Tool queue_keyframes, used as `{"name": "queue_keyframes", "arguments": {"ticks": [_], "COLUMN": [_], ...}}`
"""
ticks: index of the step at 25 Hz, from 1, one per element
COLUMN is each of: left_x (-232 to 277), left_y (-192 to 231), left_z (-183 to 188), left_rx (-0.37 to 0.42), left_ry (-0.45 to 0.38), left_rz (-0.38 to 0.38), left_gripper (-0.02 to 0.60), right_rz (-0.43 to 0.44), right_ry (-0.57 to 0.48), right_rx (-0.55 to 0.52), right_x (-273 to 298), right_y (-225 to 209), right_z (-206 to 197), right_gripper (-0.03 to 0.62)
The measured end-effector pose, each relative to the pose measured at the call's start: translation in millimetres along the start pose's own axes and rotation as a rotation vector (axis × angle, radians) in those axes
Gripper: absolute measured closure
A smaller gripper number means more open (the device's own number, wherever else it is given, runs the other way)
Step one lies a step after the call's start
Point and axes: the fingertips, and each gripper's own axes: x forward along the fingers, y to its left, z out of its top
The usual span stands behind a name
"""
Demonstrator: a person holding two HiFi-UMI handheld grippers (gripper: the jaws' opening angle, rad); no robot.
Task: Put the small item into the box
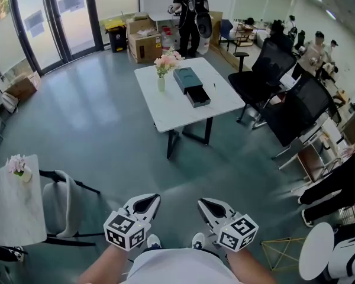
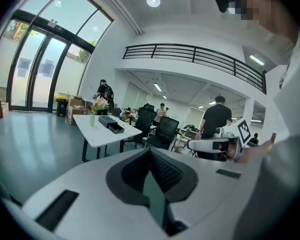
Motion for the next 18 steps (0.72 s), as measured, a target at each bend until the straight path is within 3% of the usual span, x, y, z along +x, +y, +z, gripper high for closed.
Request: {"name": "queue_keyframes", "arguments": {"ticks": [18], "left_x": [-8], "left_y": [19], "left_z": [1], "left_rx": [0.010], "left_ry": [0.001], "left_rz": [-0.025], "left_gripper": [0.569], "right_rz": [-0.070], "right_ry": [-0.005], "right_rx": [-0.001], "right_x": [15], "right_y": [5], "right_z": [2], "right_gripper": [0.579]}}
